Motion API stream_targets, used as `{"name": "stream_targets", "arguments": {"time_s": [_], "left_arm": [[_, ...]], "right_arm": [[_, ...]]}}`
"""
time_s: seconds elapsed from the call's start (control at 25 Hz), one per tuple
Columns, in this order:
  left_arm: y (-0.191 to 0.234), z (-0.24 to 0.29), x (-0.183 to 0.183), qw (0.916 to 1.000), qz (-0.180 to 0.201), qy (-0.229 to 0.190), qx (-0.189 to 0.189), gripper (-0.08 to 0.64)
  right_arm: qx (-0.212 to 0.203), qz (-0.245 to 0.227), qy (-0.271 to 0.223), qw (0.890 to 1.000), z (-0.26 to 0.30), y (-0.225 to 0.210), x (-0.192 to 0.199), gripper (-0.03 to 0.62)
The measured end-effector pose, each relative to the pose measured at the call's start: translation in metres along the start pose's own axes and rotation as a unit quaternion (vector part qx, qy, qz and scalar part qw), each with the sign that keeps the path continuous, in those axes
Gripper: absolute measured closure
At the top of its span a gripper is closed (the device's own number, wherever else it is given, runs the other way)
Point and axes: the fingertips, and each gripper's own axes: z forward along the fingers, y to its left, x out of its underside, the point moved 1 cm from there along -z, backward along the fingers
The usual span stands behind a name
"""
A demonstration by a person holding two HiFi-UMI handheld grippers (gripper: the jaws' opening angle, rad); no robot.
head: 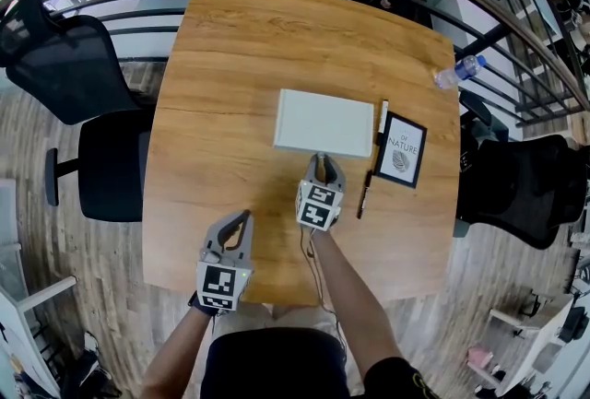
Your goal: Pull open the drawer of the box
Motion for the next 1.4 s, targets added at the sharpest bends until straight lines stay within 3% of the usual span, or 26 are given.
{"name": "stream_targets", "arguments": {"time_s": [1.4], "left_arm": [[-0.0034,-0.006,0.0036,1.0,0.002,0.002,0.004,0.543]], "right_arm": [[-0.001,0.01,0.005,1.0,-0.0072,0.0016,0.0061,0.526]]}}
